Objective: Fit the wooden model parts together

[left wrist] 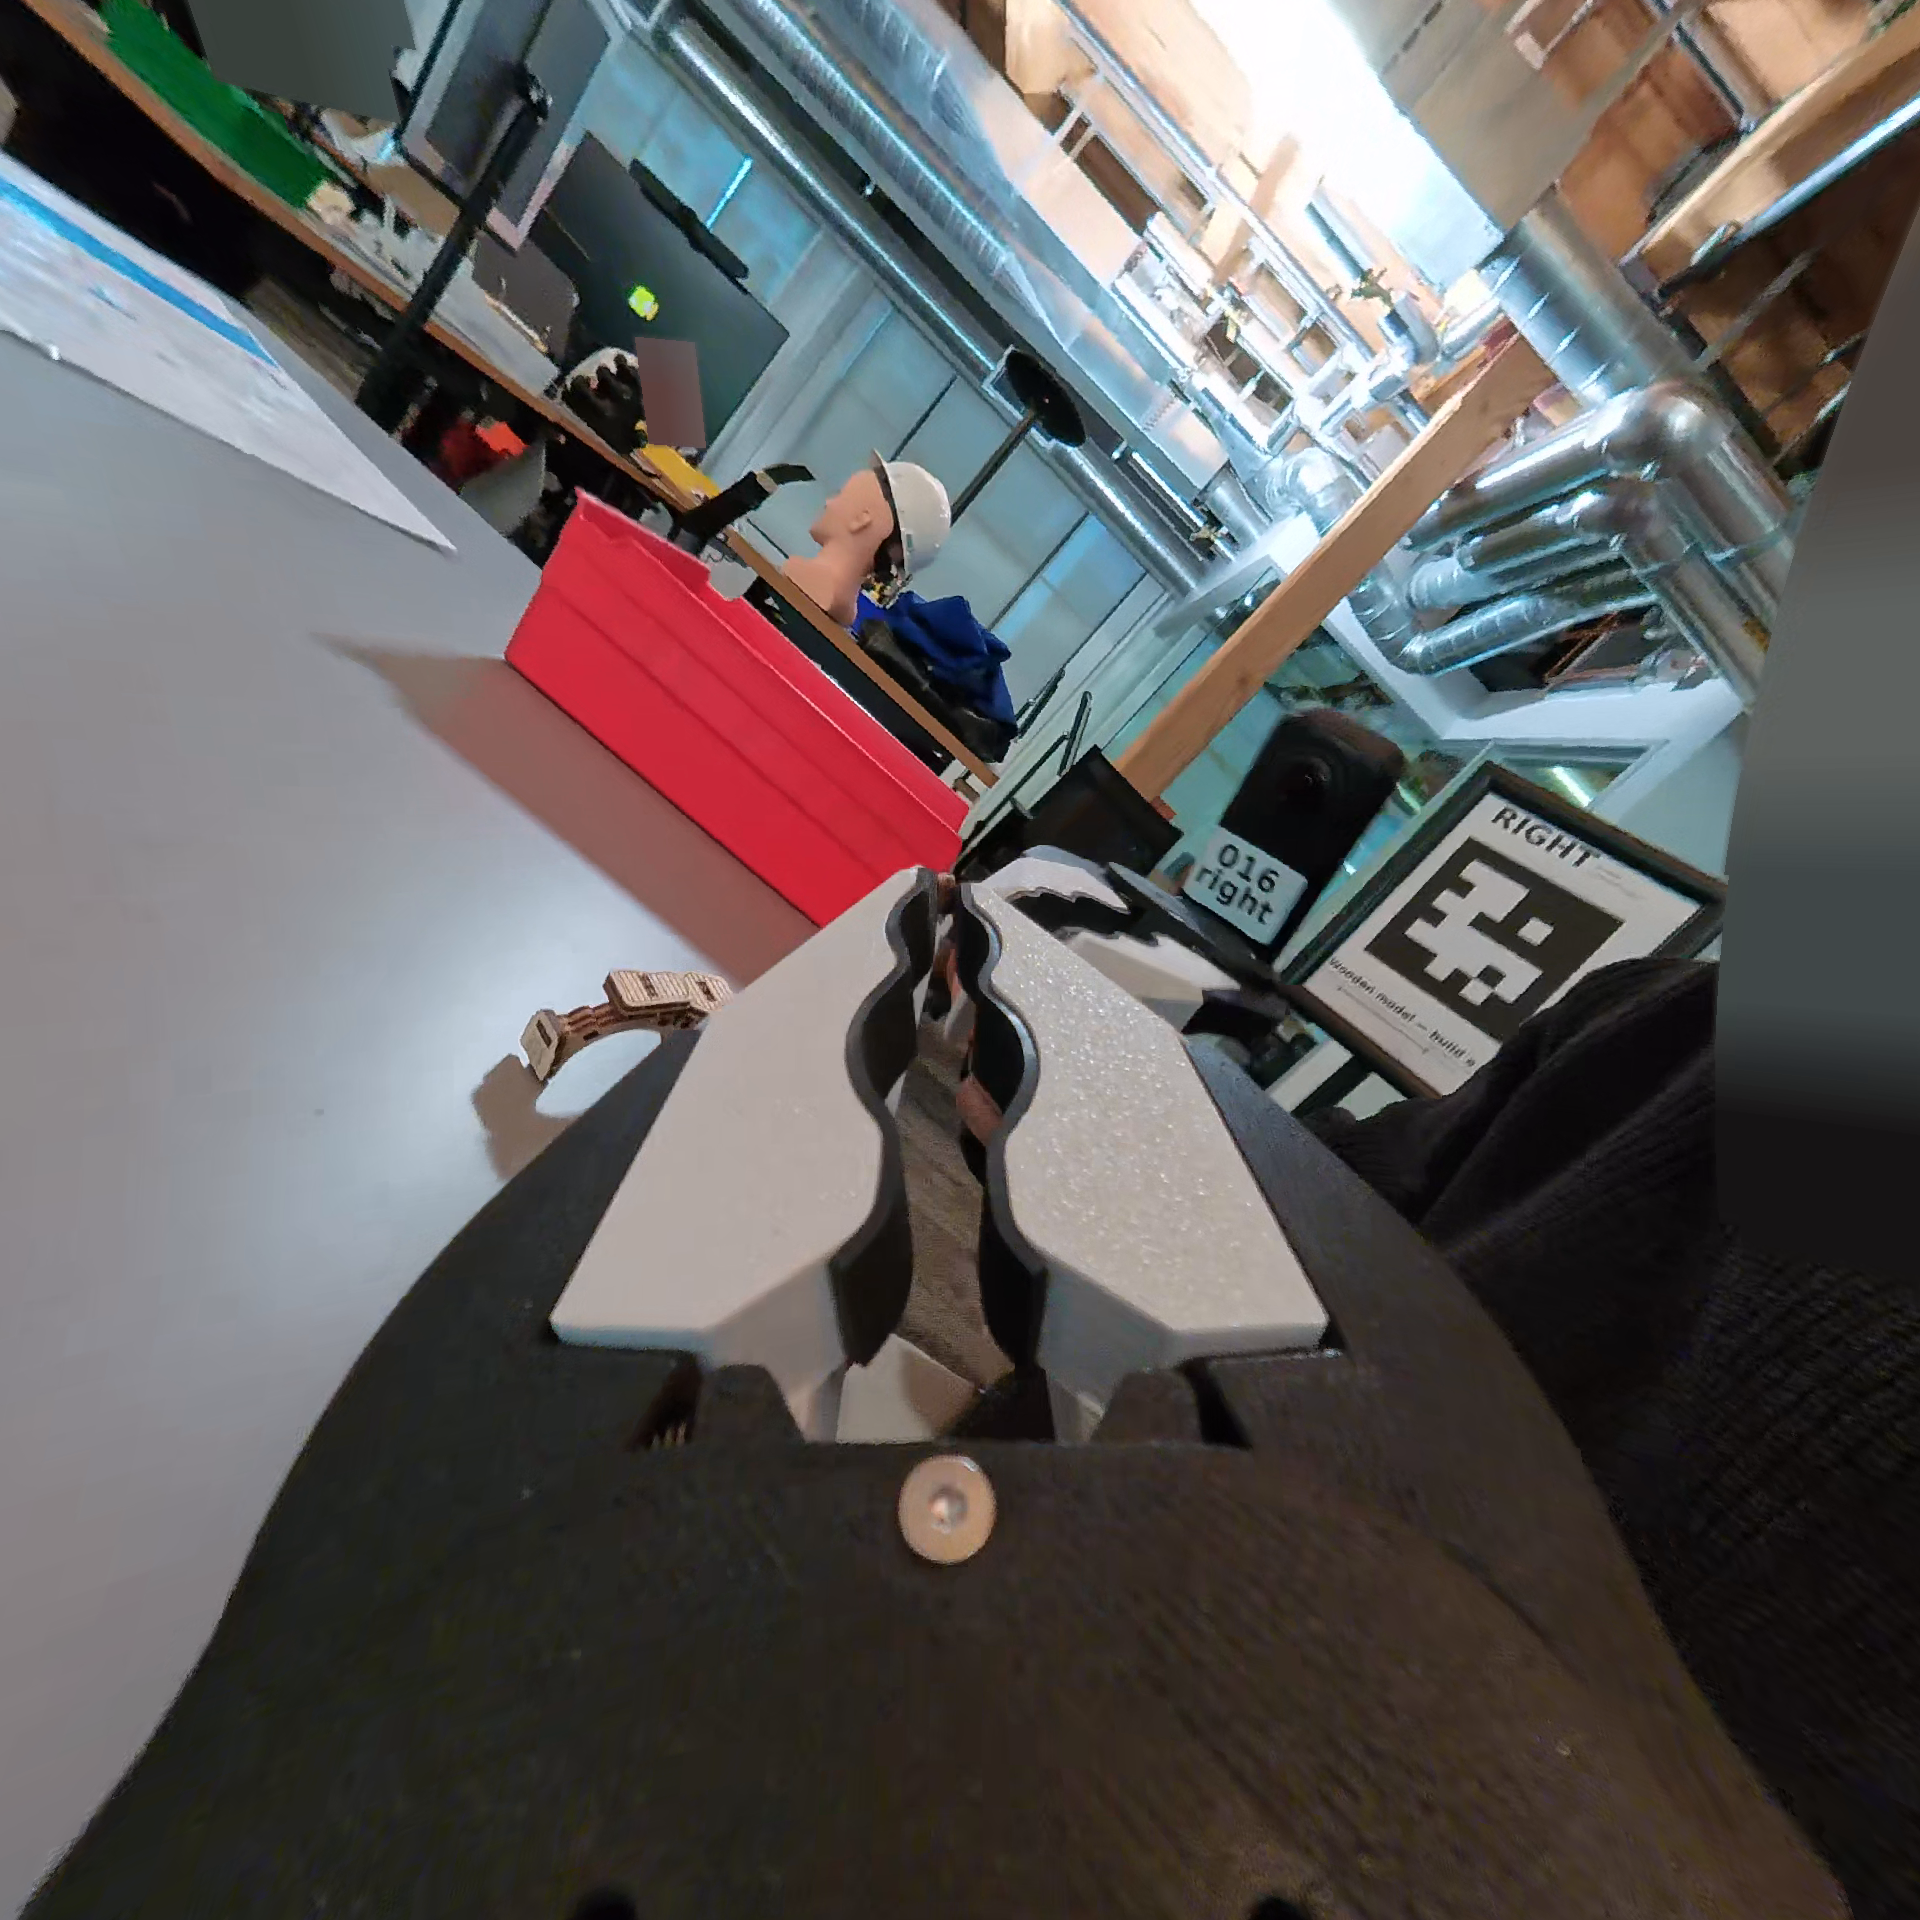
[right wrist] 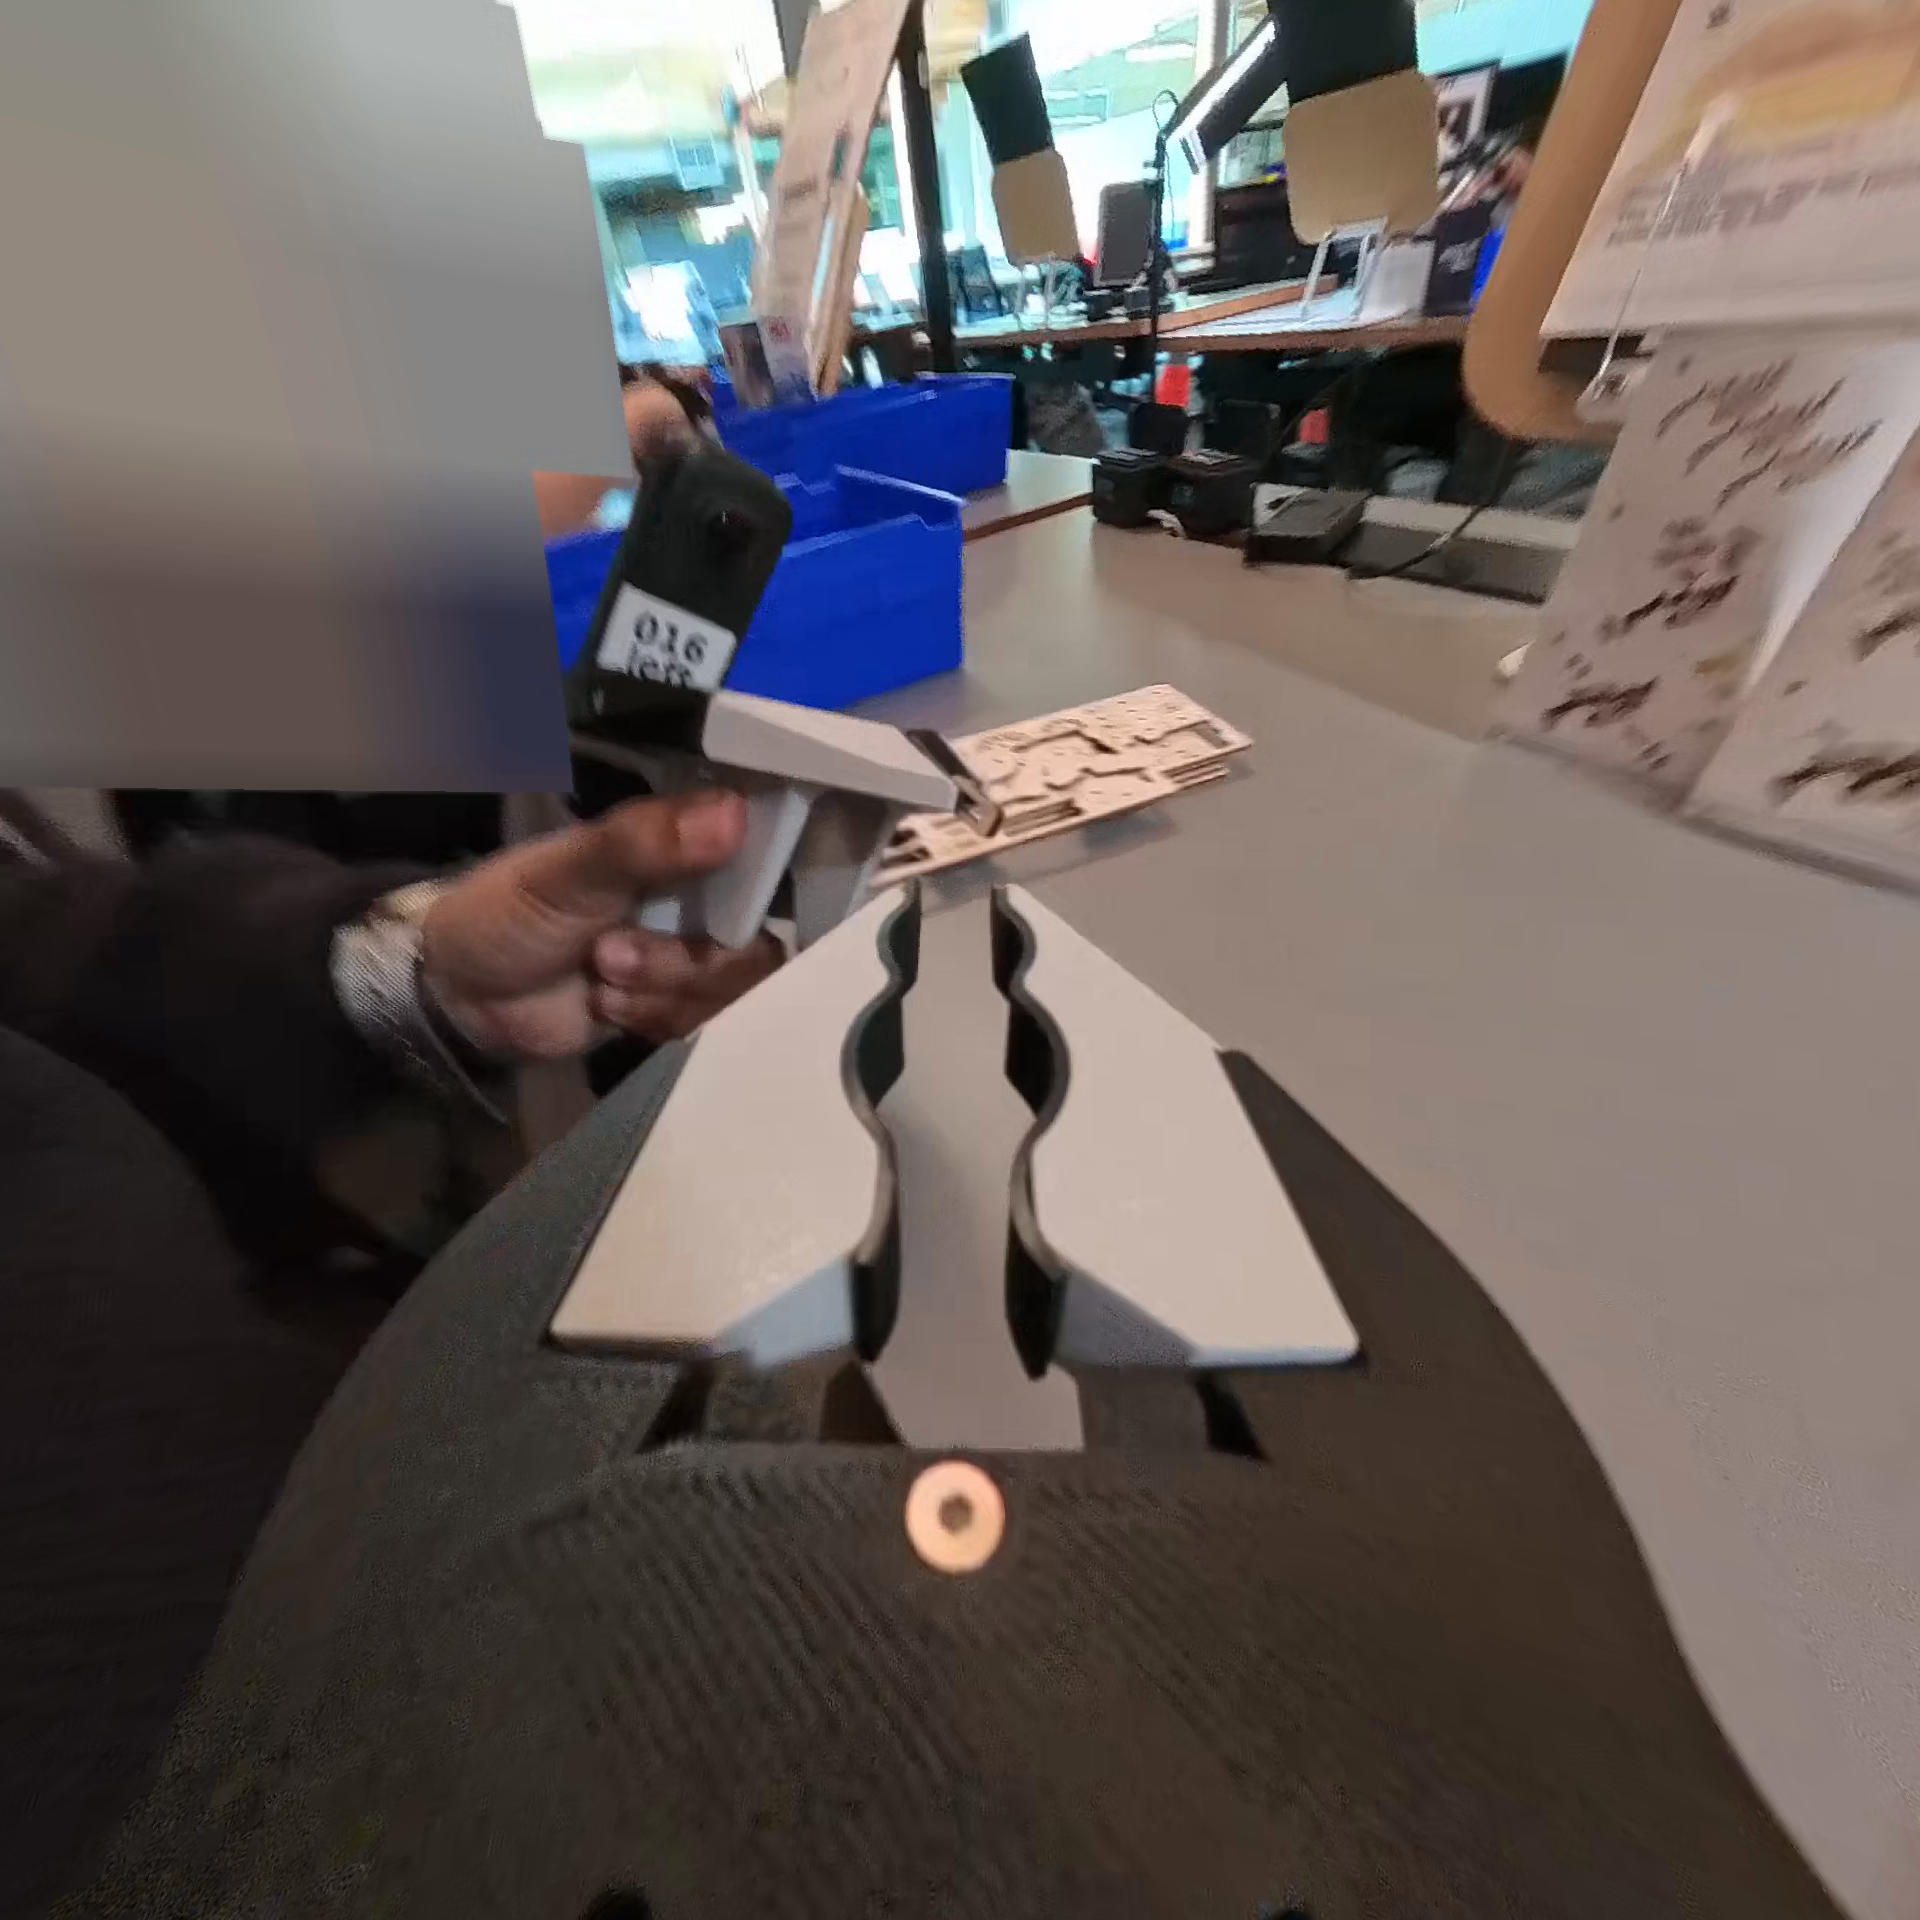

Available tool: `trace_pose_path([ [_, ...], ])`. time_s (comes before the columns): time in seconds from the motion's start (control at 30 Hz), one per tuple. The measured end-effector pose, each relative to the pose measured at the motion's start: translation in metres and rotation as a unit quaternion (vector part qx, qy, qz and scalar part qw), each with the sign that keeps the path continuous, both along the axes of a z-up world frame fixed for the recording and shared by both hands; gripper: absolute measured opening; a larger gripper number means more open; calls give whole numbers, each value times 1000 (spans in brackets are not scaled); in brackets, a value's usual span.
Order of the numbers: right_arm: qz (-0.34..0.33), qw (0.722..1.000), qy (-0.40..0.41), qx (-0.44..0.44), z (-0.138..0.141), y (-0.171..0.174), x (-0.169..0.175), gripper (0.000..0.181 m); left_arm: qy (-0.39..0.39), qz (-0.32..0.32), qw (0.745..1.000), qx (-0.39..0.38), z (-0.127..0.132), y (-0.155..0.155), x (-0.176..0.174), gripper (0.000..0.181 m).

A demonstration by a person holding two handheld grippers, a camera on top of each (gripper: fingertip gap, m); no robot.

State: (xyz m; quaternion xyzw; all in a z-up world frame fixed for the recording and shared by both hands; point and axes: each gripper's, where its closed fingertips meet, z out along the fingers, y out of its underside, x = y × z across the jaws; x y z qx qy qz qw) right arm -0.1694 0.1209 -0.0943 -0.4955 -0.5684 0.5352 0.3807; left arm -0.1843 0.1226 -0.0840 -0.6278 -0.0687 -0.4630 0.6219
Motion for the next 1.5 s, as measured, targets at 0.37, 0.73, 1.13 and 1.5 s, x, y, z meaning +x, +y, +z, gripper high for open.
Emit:
trace_pose_path([
  [0.37, 93, 904, 33, -416, 21, -8, 3, 14, 253, 101, 959, 85, 16, -6, 21, 1],
  [0.73, 134, 854, 60, -500, 25, -3, 9, 3, 297, 94, 945, 100, 13, -8, 30, 1],
  [1.13, 123, 896, 43, -425, 23, 10, 10, 0, 230, 41, 970, 71, 4, -6, 33, 6],
  [1.5, 142, 918, -20, -369, 7, 0, 7, 0, 127, -5, 991, 36, -1, -4, 24, 0],
])
